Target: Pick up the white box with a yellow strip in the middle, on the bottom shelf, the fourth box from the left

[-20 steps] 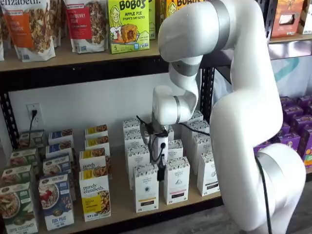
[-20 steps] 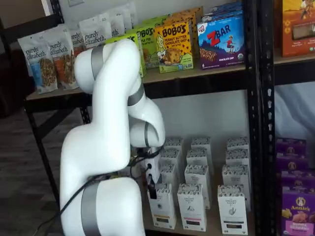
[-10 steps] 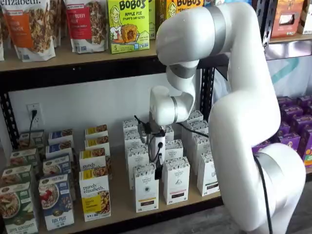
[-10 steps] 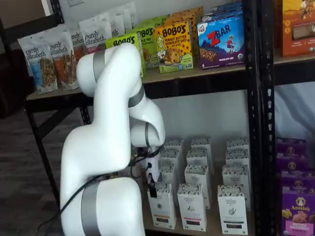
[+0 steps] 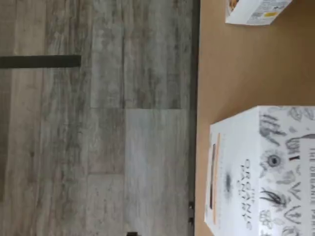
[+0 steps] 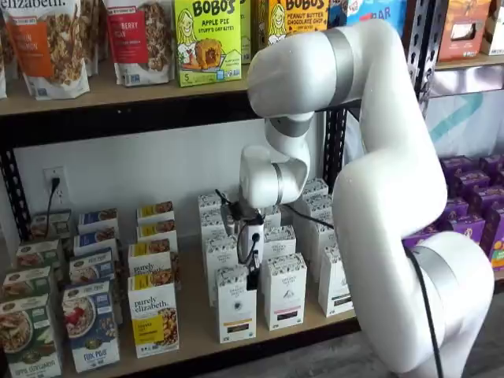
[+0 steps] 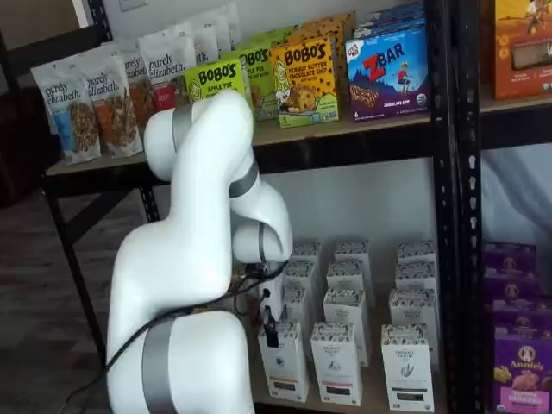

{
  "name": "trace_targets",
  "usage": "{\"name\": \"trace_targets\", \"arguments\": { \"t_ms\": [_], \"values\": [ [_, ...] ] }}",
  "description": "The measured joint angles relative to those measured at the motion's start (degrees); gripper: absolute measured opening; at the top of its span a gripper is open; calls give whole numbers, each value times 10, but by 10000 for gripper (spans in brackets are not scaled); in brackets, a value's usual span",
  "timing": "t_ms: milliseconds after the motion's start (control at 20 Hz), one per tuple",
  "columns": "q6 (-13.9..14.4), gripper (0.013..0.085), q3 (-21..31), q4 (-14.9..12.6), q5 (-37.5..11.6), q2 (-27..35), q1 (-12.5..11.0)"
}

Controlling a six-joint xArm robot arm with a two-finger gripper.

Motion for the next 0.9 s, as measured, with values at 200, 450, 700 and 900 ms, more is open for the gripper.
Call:
{"name": "trace_targets", "arguments": {
  "t_ms": [200,450,700,900],
  "values": [
    [-5,850,-26,1,15,15,-5],
    [-5,850,-56,1,19,38,-6],
    [-5,850,-80,0,18,57,-7],
    [6,850,-95,-17,22,69,-11]
  ]
}}
